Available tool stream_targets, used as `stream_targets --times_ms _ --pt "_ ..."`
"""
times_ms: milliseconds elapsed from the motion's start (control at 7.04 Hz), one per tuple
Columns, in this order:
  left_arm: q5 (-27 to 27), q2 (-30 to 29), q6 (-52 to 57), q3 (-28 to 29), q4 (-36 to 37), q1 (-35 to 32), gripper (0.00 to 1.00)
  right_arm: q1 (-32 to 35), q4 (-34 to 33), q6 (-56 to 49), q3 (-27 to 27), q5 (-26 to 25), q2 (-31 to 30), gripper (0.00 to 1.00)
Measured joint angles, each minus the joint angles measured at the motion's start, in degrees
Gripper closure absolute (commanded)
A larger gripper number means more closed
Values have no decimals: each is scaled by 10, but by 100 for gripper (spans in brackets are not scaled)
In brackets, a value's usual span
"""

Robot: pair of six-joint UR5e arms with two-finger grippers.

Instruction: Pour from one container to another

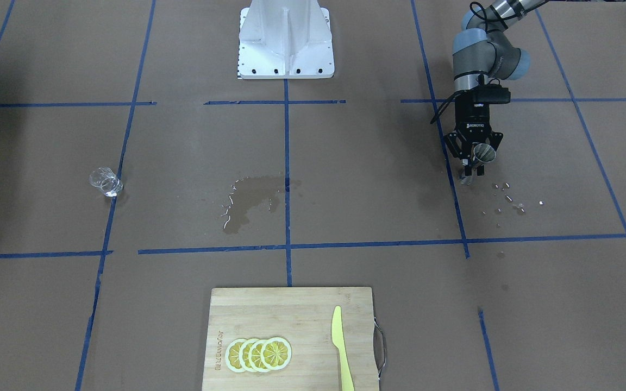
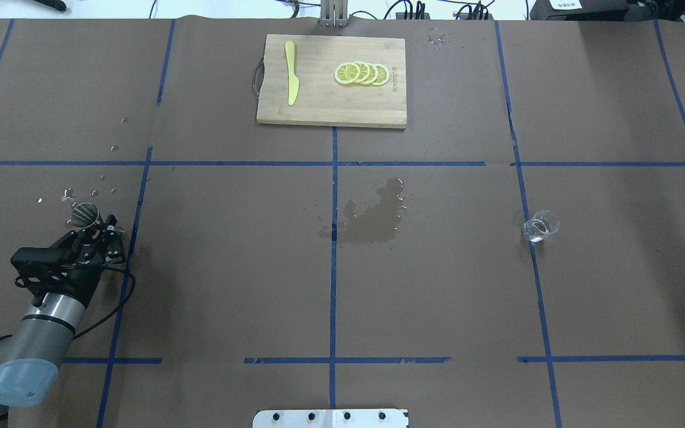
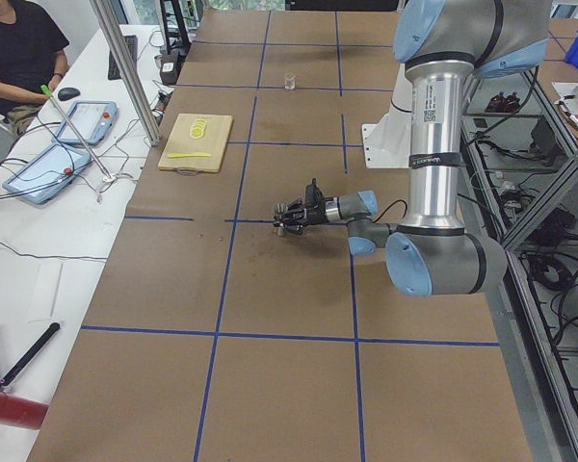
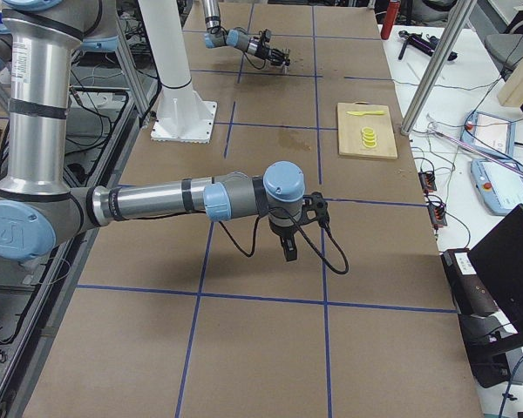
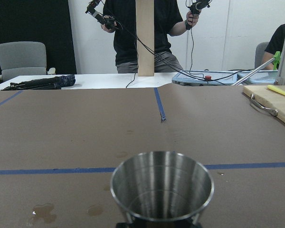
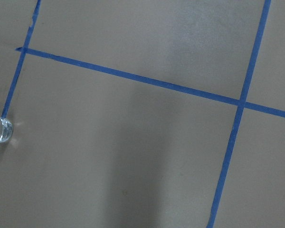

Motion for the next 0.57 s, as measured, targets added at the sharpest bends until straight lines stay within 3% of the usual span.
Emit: stream_targets --times_ms 284,568 --pt "-1 0 23 -8 -13 -3 100 0 3 1 1 0 0 0" --pt "-1 -3 99 -18 -83 -11 100 0 20 2 1 -1 0 0"
